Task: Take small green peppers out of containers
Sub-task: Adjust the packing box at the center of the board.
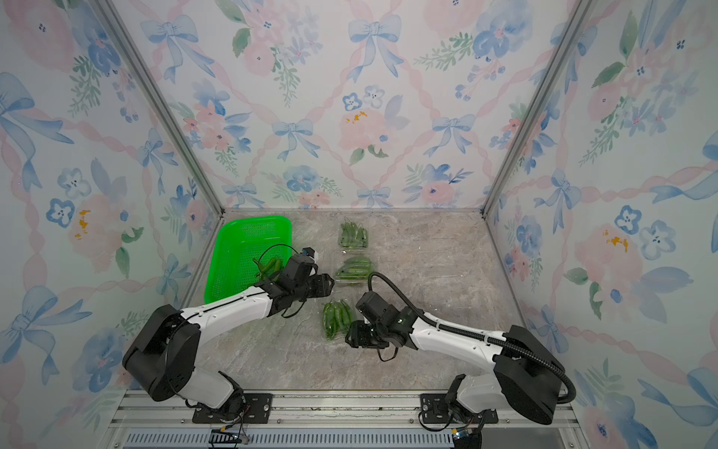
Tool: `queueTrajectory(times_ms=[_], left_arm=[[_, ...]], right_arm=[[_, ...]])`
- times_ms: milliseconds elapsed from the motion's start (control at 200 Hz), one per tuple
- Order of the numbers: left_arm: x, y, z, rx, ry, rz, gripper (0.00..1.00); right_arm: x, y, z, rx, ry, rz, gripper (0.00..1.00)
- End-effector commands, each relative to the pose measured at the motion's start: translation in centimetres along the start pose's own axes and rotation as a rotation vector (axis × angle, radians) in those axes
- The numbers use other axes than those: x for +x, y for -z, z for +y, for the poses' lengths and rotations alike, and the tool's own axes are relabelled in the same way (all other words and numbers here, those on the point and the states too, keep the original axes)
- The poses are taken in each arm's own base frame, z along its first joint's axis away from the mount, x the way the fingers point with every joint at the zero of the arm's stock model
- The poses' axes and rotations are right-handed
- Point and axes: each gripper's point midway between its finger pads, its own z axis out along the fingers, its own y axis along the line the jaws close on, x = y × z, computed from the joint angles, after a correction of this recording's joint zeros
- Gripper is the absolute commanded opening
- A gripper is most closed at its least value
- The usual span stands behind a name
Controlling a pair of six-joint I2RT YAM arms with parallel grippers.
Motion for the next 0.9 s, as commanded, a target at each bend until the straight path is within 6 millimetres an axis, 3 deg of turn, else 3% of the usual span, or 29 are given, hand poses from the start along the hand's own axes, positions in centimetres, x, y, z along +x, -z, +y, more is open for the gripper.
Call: queueTrajectory(times_ms=[0,555,695,895], left_arm=[[-0.3,0.5,-0.1,0.029,0.010,-0.020,0.59],[0.3,-0.4,-0.1,0.074,0.007,0.001,0.59],[1.1,-0.8,0.2,0.082,0.018,0.024,0.59],[1.6,0.1,0.5,0.089,0.030,0.016,0.59]], right_arm=[[-0.9,0.0,1.0,-0.008,-0.007,0.009,0.58],[-2.1,0.2,1.0,0.048,-0.009,0.029,0.57],[-3.1,-0.1,0.3,0.052,-0.023,0.012,0.57],[-5.1,0.2,-1.2,0.075,-0.044,-0.012,0.57]])
